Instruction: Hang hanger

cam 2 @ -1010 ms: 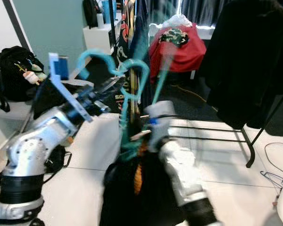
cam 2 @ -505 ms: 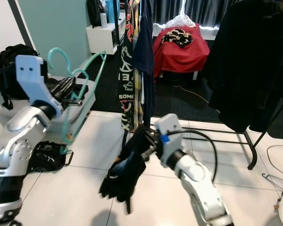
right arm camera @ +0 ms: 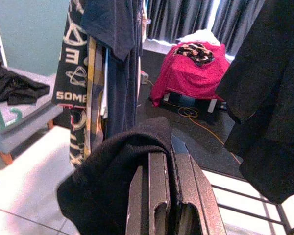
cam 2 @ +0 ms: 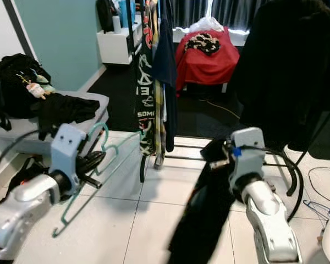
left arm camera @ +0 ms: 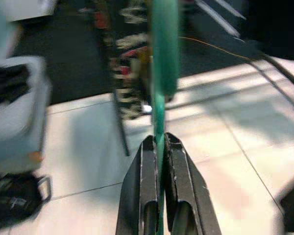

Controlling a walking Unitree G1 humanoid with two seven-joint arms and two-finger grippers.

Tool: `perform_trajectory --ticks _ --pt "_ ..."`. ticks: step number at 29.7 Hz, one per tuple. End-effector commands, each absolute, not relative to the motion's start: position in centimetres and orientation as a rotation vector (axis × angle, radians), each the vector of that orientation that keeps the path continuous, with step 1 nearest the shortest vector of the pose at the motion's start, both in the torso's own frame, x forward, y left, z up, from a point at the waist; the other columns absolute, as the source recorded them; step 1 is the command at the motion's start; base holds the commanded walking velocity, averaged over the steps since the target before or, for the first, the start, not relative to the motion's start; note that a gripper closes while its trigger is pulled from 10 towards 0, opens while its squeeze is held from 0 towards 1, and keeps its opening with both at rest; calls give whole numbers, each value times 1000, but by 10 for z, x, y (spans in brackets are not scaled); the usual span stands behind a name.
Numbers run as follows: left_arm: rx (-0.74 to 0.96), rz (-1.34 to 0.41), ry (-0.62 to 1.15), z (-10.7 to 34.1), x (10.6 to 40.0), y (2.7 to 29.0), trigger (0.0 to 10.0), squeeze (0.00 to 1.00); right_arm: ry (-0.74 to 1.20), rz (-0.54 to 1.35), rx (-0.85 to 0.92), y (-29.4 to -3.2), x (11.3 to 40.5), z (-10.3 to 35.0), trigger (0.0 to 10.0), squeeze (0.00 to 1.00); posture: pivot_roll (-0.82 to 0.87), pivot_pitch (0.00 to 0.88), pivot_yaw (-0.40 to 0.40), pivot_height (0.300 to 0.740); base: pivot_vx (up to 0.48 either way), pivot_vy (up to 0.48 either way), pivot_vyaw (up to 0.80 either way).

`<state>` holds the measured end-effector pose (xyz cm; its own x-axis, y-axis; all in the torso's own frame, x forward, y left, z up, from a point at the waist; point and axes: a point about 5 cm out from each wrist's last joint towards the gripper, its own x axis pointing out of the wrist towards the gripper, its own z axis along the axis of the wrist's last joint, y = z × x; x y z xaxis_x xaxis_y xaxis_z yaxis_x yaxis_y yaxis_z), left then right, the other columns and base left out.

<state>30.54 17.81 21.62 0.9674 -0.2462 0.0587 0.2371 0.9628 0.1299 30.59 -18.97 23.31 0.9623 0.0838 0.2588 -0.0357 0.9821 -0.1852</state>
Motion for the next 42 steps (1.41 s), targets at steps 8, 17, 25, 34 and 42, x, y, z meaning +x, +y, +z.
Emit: perform_trajectory --ticks 8,17,25,34,42 --pt "67 -89 -92 211 315 177 10000 0 -335 24 -179 -186 312 247 10000 0 -81 186 -33 740 0 0 0" --pt "67 -67 -114 213 317 173 10000 0 -357 -35 -161 -192 311 248 10000 0 -81 186 -26 740 0 0 0" --pt "32 -107 -136 222 317 169 10000 0 -407 -65 -165 -198 313 261 10000 0 -76 184 -24 740 0 0 0" --pt "-52 -115 -159 234 317 168 10000 0 -430 -83 -151 -202 317 268 10000 0 -66 184 -22 740 0 0 -800" --pt "-50 -113 -145 235 317 169 10000 0 -426 -76 -132 -198 319 266 10000 0 -59 186 -21 740 0 0 -800"
